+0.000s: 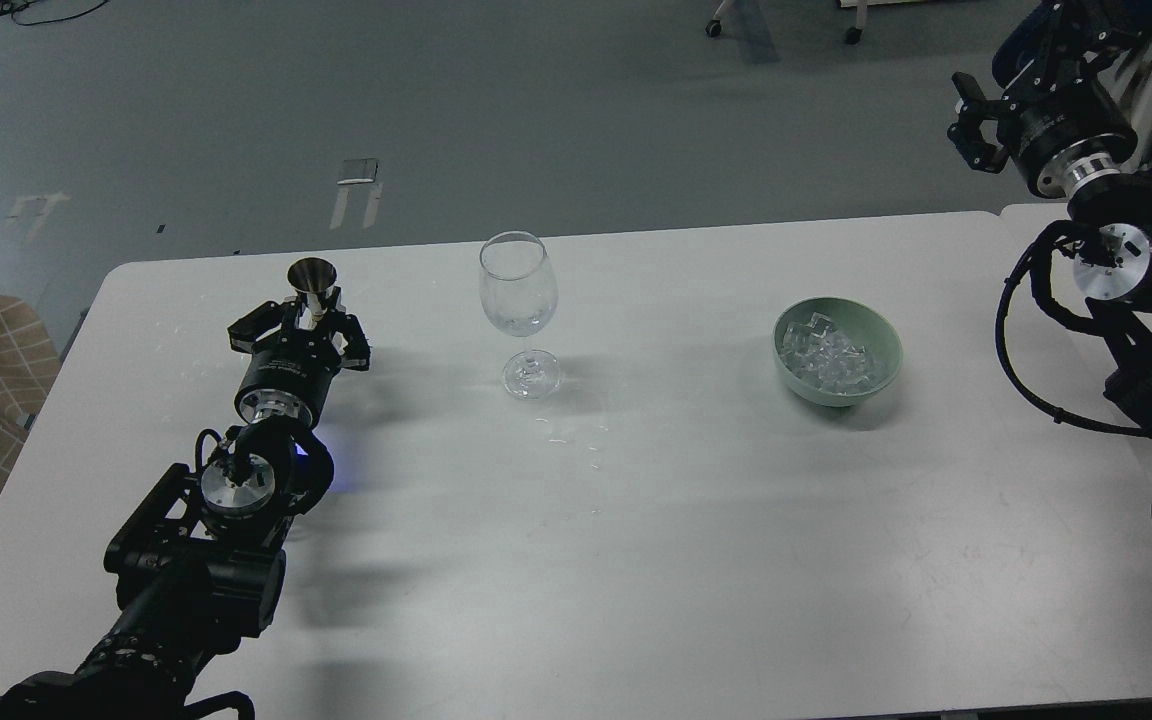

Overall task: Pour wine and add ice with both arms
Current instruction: 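Set the jigger on the table and open the left gripper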

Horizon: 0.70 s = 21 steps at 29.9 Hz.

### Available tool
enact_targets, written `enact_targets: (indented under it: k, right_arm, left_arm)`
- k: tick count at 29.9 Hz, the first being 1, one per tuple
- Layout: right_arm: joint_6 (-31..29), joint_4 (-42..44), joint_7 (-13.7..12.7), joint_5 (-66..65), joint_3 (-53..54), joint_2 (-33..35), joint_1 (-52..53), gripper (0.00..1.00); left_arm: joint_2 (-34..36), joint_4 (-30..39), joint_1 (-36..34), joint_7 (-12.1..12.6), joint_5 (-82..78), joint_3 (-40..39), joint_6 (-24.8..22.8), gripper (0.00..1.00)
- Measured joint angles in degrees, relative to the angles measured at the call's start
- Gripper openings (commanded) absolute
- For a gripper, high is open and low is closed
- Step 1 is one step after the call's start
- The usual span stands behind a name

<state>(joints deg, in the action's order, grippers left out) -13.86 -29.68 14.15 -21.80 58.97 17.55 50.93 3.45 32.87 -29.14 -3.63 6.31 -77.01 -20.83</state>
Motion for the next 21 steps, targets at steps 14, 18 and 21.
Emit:
enact_targets:
  k: [14,18,21]
  right_arm:
    - [0.1,0.1,0.0,0.1,0.0,-0.1,-0.3,1.00]
    - [0.1,0.1,0.0,0.1,-0.1,-0.1,-0.6,1.00]
    - [0.1,0.1,0.0,0.1,0.0,-0.1,-0.7,1.00]
  left_arm:
    - [0.3,-0.3,-0.6,0.0,-0.1,0.5,0.0,0.44]
    - [0.3,-0.9,-0.6,-0.1,-0.1,0.5,0.0,0.45]
    - [0.2,-0.9,-1.1,-0.1,-0.1,0.5,0.0,0.48]
